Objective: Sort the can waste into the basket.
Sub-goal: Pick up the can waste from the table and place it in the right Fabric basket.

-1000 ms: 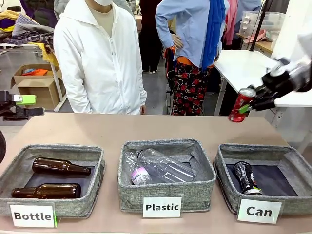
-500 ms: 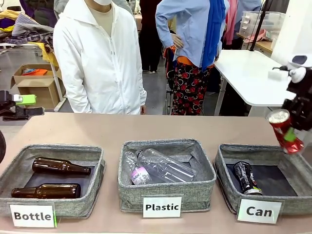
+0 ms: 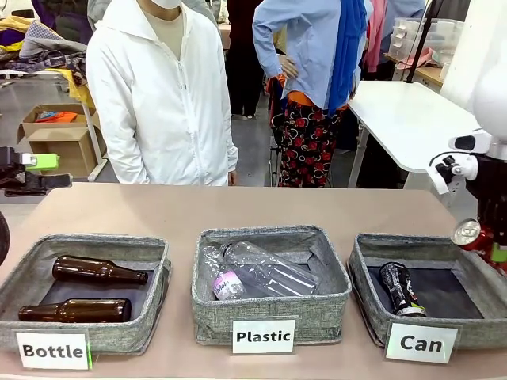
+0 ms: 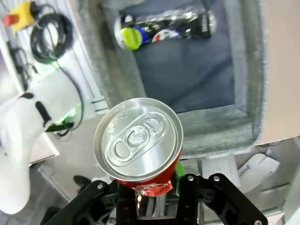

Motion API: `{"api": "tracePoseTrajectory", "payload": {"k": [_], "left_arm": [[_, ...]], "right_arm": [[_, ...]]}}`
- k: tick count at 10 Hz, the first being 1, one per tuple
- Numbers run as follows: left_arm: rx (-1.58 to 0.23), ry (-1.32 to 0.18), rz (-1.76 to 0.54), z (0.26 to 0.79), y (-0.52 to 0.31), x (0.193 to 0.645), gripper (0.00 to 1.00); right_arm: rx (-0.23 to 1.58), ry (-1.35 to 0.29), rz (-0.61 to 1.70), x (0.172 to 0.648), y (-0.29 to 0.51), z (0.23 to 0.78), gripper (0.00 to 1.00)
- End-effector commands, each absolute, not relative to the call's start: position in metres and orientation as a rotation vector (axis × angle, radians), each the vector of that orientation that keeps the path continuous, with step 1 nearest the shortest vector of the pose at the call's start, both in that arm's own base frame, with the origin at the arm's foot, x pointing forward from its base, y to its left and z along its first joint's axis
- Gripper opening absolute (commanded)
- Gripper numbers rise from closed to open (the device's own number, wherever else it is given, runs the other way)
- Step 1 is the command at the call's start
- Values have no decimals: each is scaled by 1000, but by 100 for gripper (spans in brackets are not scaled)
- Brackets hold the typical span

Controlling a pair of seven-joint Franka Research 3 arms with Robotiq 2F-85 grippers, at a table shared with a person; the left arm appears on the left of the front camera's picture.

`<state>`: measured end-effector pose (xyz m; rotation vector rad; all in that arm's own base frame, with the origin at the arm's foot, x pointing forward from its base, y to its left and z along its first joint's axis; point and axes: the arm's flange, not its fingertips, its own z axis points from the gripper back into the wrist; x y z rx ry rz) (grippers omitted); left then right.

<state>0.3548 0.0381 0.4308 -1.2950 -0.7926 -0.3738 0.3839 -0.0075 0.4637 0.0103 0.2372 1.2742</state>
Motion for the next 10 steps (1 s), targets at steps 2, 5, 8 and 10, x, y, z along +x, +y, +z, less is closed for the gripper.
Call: {"api": "tracePoseTrajectory", "payload": {"k": [2, 5, 8, 10], "left_arm": [[-1287, -777, -369, 434, 38, 352, 100], [-1287, -777, -369, 434, 38, 352, 100], [-1287, -777, -369, 434, 38, 352, 100], [-1287, -777, -369, 434, 38, 352, 100]], "right_arm": [[-57, 121, 1258, 375, -15, 467, 21], [-51, 80, 1285, 379, -12, 466, 59], [-60, 82, 1311, 379, -19, 465, 100], [-69, 55, 1335, 377, -20, 464, 100]]}}
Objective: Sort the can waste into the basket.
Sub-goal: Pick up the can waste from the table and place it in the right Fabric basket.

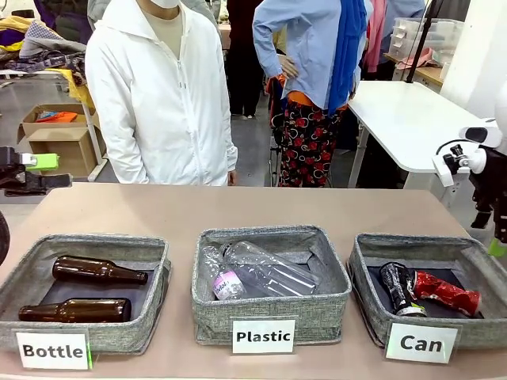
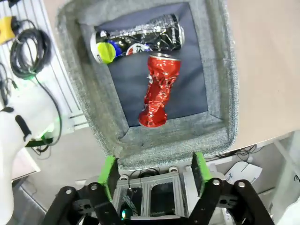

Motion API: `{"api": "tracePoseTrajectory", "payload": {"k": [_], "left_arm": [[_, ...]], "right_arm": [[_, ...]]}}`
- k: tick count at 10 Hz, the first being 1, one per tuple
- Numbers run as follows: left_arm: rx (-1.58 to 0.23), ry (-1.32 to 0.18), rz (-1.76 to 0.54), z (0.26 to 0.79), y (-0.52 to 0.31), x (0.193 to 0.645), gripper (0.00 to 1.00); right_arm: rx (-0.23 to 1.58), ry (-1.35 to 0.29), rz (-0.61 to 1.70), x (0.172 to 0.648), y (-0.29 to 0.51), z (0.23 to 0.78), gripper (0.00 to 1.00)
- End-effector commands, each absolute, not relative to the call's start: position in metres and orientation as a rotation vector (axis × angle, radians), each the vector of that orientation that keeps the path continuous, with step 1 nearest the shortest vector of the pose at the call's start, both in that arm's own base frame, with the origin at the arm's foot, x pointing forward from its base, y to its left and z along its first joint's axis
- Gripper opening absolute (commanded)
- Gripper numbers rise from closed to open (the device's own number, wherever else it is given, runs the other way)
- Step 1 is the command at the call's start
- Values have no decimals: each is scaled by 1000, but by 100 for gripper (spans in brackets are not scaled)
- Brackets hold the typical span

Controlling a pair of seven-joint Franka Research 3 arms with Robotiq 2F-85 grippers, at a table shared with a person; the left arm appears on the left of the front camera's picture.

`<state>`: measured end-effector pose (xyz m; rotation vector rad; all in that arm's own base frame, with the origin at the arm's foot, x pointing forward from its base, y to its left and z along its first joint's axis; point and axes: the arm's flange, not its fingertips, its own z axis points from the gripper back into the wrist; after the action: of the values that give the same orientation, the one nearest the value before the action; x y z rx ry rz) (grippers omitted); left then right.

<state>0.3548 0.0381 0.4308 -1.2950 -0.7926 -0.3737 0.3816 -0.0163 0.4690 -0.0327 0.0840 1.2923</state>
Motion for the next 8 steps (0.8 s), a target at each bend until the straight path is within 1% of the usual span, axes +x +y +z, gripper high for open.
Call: {"api": "tracePoseTrajectory", "payload": {"k": [1, 2, 3, 4, 5, 6, 7, 8], "left_arm": [[-1287, -777, -369, 434, 38, 352, 100], [-1287, -777, -369, 434, 38, 352, 100], [-1287, -777, -369, 434, 38, 352, 100], [-1287, -777, -369, 434, 38, 352, 100], [-1287, -777, -369, 434, 38, 352, 100], [-1287, -777, -369, 434, 38, 352, 100], [-1287, -777, -369, 434, 38, 352, 100], [-1287, -777, -369, 434, 38, 352, 100]], "right_arm": [[-48, 16, 1353, 377, -22, 464, 100], [-8, -46, 1364, 378, -24, 465, 100], [33, -139, 1312, 379, -29, 465, 100], [126, -243, 1185, 382, -36, 465, 100], [287, -394, 1077, 385, -44, 465, 100], [534, -551, 961, 398, -49, 462, 100], [700, -713, 878, 424, -49, 463, 100], [878, -715, 994, 450, -47, 462, 100]]}}
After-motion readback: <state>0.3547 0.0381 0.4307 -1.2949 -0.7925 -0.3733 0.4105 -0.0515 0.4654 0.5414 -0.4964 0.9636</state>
